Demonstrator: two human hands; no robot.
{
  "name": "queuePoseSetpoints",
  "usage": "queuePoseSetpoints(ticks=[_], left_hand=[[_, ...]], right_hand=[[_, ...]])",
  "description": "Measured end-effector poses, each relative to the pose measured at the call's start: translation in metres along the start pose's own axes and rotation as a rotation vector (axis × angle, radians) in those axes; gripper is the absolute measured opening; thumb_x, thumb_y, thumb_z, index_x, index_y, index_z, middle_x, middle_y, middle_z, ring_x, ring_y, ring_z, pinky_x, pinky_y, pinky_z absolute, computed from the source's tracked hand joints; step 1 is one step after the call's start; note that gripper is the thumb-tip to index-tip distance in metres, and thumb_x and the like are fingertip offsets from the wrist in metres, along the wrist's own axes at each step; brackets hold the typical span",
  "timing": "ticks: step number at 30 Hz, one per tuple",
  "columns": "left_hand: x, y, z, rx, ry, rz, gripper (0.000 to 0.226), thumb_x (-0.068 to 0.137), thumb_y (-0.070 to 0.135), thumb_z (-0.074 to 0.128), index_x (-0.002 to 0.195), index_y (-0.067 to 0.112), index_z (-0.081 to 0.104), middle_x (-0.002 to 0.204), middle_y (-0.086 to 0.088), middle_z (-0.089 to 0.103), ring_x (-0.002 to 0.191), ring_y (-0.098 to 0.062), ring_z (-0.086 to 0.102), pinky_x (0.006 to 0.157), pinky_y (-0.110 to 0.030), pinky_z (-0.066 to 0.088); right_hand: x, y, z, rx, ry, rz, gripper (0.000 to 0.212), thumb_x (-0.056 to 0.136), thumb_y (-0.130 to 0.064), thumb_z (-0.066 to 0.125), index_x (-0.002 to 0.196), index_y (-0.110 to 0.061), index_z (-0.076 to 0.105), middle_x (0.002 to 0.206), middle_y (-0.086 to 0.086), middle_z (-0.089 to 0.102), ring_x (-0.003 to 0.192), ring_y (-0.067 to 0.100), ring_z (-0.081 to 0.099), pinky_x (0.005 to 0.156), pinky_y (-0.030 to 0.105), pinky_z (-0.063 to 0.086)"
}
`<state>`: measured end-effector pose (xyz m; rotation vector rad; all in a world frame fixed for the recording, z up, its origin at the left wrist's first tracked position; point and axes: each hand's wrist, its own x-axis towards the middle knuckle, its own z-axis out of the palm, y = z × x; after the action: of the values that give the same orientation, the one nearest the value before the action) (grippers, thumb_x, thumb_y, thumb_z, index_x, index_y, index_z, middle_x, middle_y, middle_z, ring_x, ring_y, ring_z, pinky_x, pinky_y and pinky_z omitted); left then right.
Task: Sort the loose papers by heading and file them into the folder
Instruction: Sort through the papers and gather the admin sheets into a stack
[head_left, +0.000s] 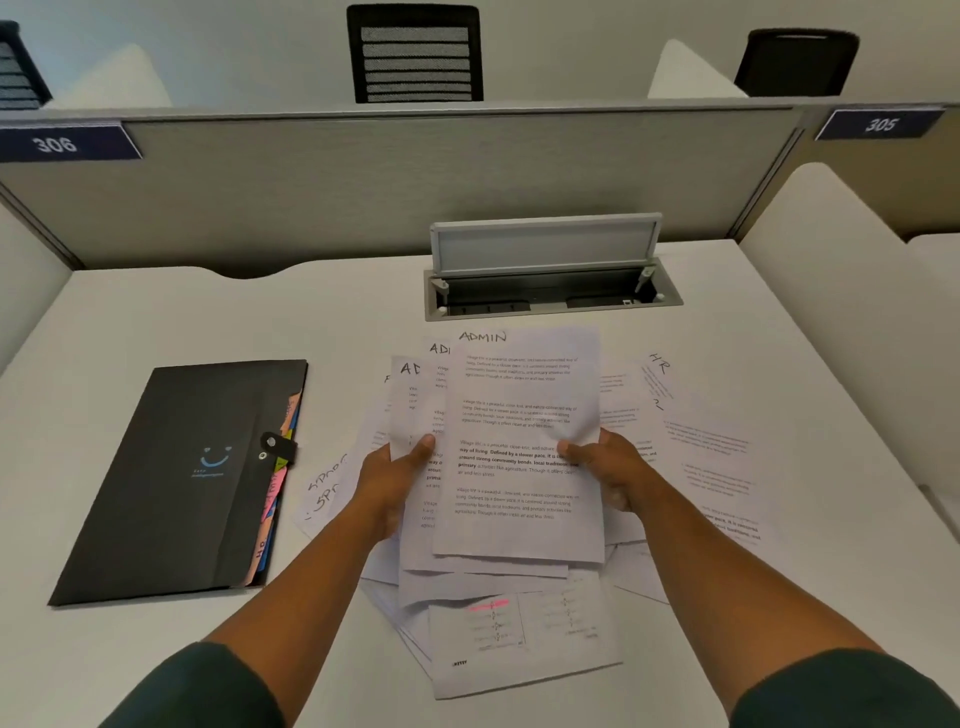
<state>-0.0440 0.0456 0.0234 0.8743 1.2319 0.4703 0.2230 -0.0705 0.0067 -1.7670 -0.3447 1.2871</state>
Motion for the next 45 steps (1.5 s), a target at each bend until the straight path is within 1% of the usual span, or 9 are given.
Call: queuePoseSetpoints(ticks=[4,7,14,17,20,24,29,36,45], left_hand=[[-0.001,-0.002,0.016,-0.018,-0.056,-0.011,0.034,0.082,0.032,0.076,0.111,0.014,0.069,0.098,-0.008,0.077,0.091,-0.031,0.074,0.081,-0.054,0.058],[-0.001,-0.002,0.027,0.044,-0.116,-0.005,0.036,0.083,0.031,0.076,0.113,0.013,0.07,0.103,-0.01,0.076,0.095,-0.03,0.073,0.087,-0.054,0.057],[-0.006,0.002,0.056,0.118,-0.201,-0.003,0.019,0.095,0.02,0.062,0.107,0.011,0.072,0.098,-0.012,0.076,0.089,-0.031,0.073,0.073,-0.042,0.061],[-0.004,0.001,0.061,0.12,-0.221,-0.012,0.021,0.096,0.026,0.06,0.109,0.015,0.072,0.101,-0.008,0.077,0.094,-0.028,0.072,0.081,-0.043,0.059],[0.007,-0.006,0.056,0.168,-0.05,0.016,0.019,0.097,0.028,0.057,0.109,0.021,0.07,0.108,-0.003,0.074,0.098,-0.024,0.069,0.079,-0.036,0.057],[0.016,-0.02,0.03,0.399,0.282,0.168,0.029,0.092,0.027,0.063,0.121,0.025,0.06,0.117,0.002,0.063,0.113,-0.025,0.06,0.095,-0.039,0.05],[0.016,-0.02,-0.003,0.793,0.577,0.138,0.066,0.075,0.042,0.079,0.13,0.022,0.05,0.132,-0.011,0.051,0.126,-0.034,0.042,0.099,-0.053,0.041],[0.017,-0.021,-0.023,0.935,0.549,0.004,0.096,0.062,0.051,0.087,0.139,0.018,0.039,0.139,-0.015,0.043,0.13,-0.035,0.039,0.103,-0.054,0.038],[0.013,-0.024,-0.032,0.824,0.477,0.023,0.082,0.066,0.036,0.089,0.131,0.018,0.042,0.128,-0.012,0.041,0.097,-0.03,0.06,0.092,-0.046,0.051]], right_hand=[[-0.023,-0.007,-0.009,0.064,-0.076,0.049,0.045,0.08,-0.01,0.077,0.123,-0.01,0.062,0.113,0.011,0.072,0.102,0.033,0.069,0.092,0.055,0.052],[-0.031,-0.006,-0.015,0.126,-0.164,0.036,0.043,0.08,-0.002,0.073,0.121,-0.01,0.063,0.115,0.013,0.071,0.104,0.035,0.068,0.093,0.056,0.051],[-0.032,-0.001,-0.027,0.122,-0.159,0.103,0.045,0.074,-0.004,0.078,0.117,-0.005,0.066,0.112,0.017,0.071,0.102,0.036,0.069,0.094,0.058,0.05],[-0.031,0.001,-0.032,0.021,-0.077,0.08,0.028,0.08,-0.004,0.075,0.107,-0.009,0.068,0.107,0.009,0.072,0.101,0.029,0.067,0.098,0.045,0.05],[-0.028,0.001,-0.039,-0.021,0.033,0.056,0.033,0.08,-0.008,0.077,0.111,-0.007,0.065,0.106,0.005,0.07,0.103,0.027,0.065,0.101,0.043,0.048],[-0.026,0.0,-0.047,-0.012,0.091,0.023,0.046,0.082,-0.008,0.075,0.125,-0.004,0.06,0.119,0.012,0.067,0.106,0.029,0.064,0.098,0.042,0.049],[-0.024,0.0,-0.051,0.01,0.11,0.002,0.044,0.084,-0.008,0.073,0.127,-0.005,0.059,0.122,0.012,0.066,0.101,0.027,0.063,0.093,0.038,0.049],[-0.023,0.003,-0.049,-0.03,0.131,0.008,0.047,0.088,-0.009,0.069,0.133,-0.006,0.054,0.128,0.013,0.062,0.1,0.025,0.059,0.092,0.036,0.046],[-0.027,0.009,-0.051,-0.055,0.188,0.002,0.049,0.087,-0.012,0.071,0.133,-0.007,0.055,0.129,0.011,0.062,0.117,0.03,0.057,0.105,0.042,0.043]])
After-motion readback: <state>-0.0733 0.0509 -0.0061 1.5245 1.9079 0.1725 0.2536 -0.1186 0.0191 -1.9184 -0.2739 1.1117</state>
